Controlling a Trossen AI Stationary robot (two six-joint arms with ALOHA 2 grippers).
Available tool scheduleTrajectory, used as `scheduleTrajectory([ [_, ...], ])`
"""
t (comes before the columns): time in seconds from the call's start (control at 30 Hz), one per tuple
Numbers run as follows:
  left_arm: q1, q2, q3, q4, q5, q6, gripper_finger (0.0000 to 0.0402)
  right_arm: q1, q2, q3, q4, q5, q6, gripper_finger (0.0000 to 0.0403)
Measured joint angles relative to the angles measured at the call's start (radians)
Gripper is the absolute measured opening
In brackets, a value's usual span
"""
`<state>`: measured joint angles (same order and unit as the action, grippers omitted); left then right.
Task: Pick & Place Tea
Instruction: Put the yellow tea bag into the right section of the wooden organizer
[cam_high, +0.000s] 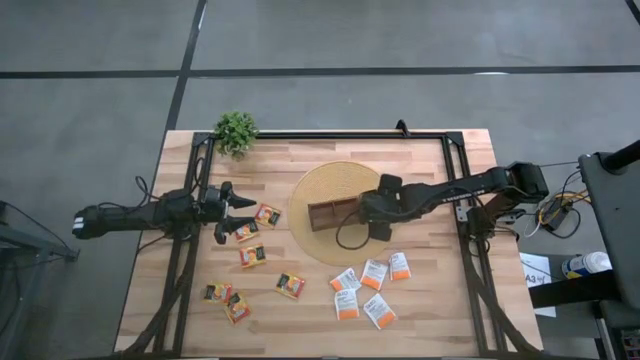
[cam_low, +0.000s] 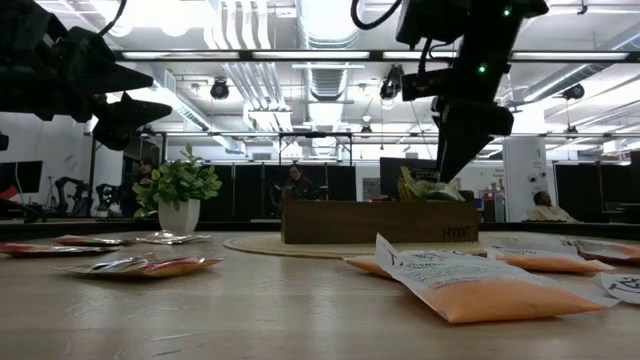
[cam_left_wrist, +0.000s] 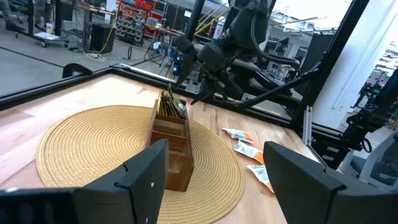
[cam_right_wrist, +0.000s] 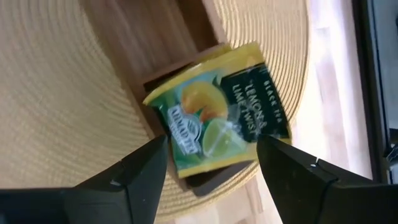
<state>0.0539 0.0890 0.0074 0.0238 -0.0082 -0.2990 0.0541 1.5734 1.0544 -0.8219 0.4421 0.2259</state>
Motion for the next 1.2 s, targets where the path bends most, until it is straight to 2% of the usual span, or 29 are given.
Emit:
scheduleTrajectory([
  [0.33,0.0,0.0,0.0,0.0,0.0,0.0,0.0257,-0.036,0.0,-0.084,0.148,0.006,-0.059,0.0242],
  [0.63,0.0,0.0,0.0,0.0,0.0,0.0,0.0257,-0.093,0.001,-0.11,0.161,0.056,-0.001,0.0242],
  [0.8,0.0,0.0,0.0,0.0,0.0,0.0,0.0257,-0.092,0.001,-0.118,0.221,-0.046,-0.072,0.0242],
  [1.2,0.0,0.0,0.0,0.0,0.0,0.0,0.0257,-0.089,0.028,-0.122,0.165,-0.049,0.01,0.0242],
])
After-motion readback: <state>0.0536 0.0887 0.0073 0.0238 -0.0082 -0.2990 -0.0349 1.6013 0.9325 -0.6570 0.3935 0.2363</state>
